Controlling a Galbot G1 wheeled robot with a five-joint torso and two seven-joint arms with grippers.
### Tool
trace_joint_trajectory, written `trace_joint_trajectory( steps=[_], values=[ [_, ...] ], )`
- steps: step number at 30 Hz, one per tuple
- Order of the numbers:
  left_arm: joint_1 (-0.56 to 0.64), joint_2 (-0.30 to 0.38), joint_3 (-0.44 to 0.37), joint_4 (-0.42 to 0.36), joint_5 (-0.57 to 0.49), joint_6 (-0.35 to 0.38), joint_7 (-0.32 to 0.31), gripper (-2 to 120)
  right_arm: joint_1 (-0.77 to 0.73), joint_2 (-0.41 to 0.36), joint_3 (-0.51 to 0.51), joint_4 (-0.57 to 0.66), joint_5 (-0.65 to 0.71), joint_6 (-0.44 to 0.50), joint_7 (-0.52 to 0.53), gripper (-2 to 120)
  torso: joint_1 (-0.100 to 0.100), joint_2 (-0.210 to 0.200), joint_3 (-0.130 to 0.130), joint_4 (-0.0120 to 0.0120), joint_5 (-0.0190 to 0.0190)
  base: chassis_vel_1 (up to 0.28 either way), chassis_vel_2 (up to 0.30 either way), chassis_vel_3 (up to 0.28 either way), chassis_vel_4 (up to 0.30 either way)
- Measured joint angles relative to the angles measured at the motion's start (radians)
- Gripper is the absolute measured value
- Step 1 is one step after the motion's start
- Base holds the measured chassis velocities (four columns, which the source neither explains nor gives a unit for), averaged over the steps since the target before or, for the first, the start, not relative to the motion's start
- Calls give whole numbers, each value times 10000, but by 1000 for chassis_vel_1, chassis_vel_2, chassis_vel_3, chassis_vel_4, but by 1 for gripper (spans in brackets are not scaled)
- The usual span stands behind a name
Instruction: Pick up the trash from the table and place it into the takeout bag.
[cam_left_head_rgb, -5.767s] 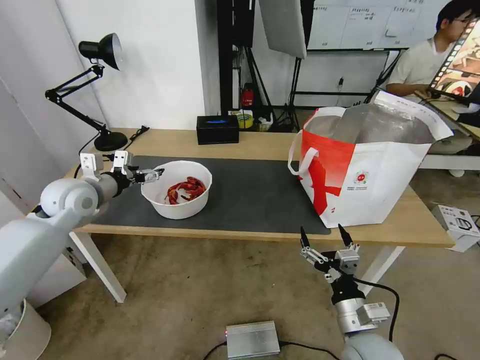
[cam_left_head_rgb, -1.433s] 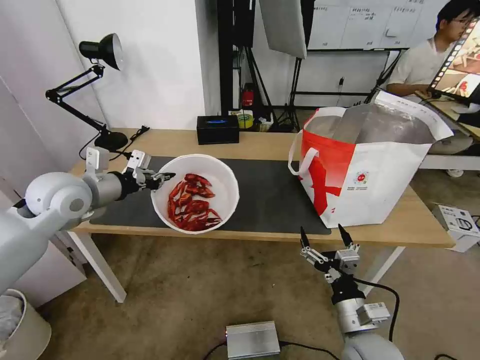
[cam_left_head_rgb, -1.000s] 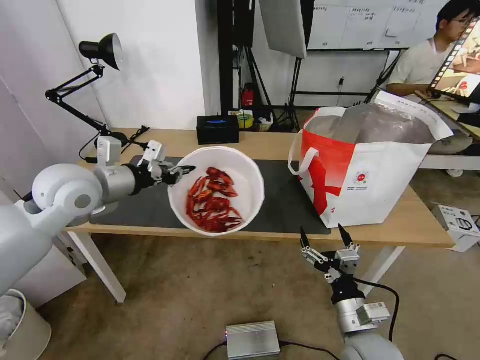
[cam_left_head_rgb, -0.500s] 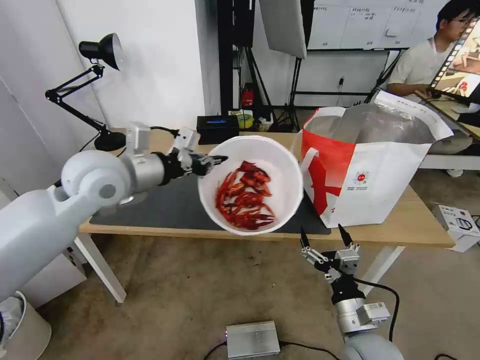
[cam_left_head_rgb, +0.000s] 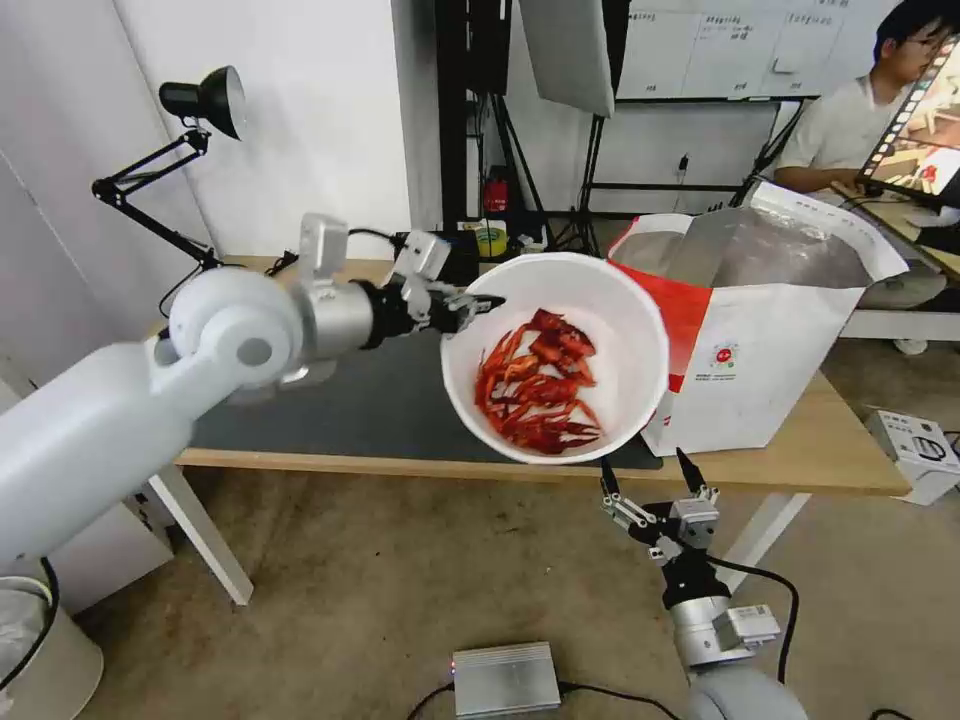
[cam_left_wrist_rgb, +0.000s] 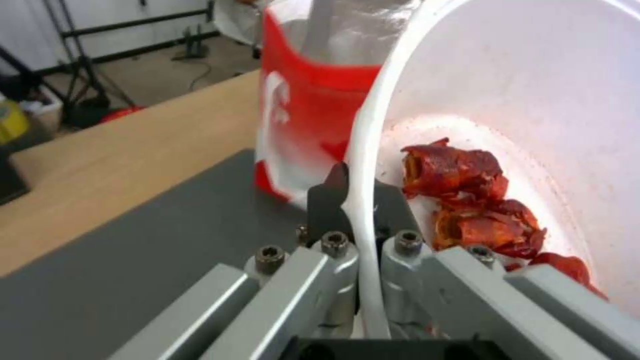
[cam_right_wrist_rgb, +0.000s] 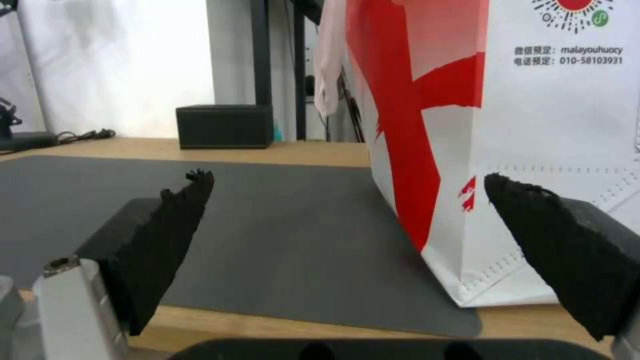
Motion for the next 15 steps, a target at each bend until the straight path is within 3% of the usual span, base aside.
trace_joint_trajectory(
  steps=[6, 15],
  values=[
    [-1781, -1096, 1628, 999, -509, 17, -37, 0, 0, 0, 0, 0, 0, 0, 0, 100, 0, -1, 0, 0, 2, 0, 0, 0, 0],
    [-2712, -2294, 2461, 1874, -708, 19, -31, 0, 0, 0, 0, 0, 0, 0, -1, 100, 1, 0, 0, -2, 1, 0, 0, 0, 0]
  ],
)
